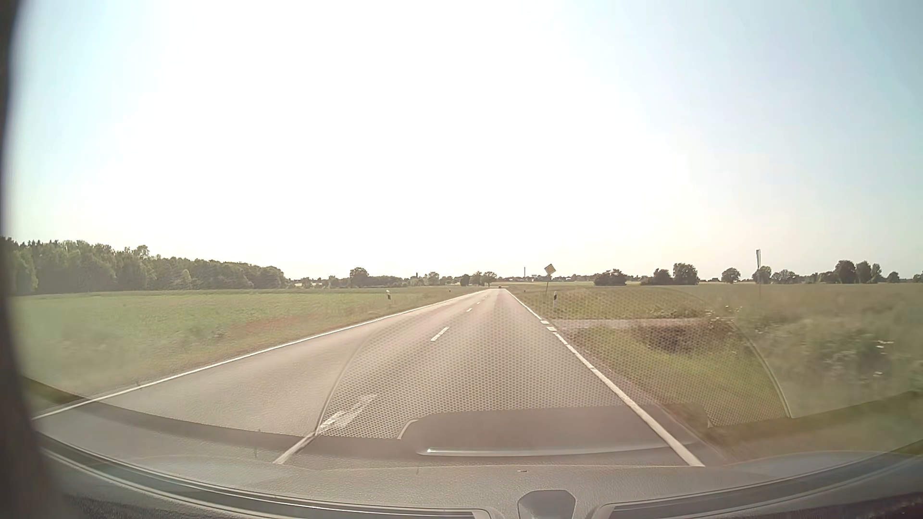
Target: Follow the waypoints while adhering to traffic rules and regulations
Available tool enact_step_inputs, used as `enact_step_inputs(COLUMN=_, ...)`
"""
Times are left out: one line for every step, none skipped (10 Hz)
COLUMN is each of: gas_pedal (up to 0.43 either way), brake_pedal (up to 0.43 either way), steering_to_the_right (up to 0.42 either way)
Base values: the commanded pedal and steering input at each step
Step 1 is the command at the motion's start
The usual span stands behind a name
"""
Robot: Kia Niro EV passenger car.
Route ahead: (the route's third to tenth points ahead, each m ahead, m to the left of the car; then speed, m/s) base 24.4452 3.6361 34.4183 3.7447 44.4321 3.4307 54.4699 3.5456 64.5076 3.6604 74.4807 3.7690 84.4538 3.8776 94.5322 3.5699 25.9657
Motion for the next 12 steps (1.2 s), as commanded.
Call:
enact_step_inputs(gas_pedal=0.280, brake_pedal=0.006, steering_to_the_right=0.001)
enact_step_inputs(gas_pedal=0.280, brake_pedal=0.006, steering_to_the_right=0.001)
enact_step_inputs(gas_pedal=0.287, brake_pedal=0.006, steering_to_the_right=0.001)
enact_step_inputs(gas_pedal=0.287, brake_pedal=0.006, steering_to_the_right=0.001)
enact_step_inputs(gas_pedal=0.287, brake_pedal=0.006, steering_to_the_right=0.001)
enact_step_inputs(gas_pedal=0.287, brake_pedal=0.006, steering_to_the_right=0.002)
enact_step_inputs(gas_pedal=0.287, brake_pedal=0.006, steering_to_the_right=0.002)
enact_step_inputs(gas_pedal=0.287, brake_pedal=0.006, steering_to_the_right=0.002)
enact_step_inputs(gas_pedal=0.287, brake_pedal=0.006, steering_to_the_right=0.003)
enact_step_inputs(gas_pedal=0.287, brake_pedal=0.006, steering_to_the_right=0.003)
enact_step_inputs(gas_pedal=0.287, brake_pedal=0.006, steering_to_the_right=0.004)
enact_step_inputs(gas_pedal=0.287, brake_pedal=0.006, steering_to_the_right=0.005)
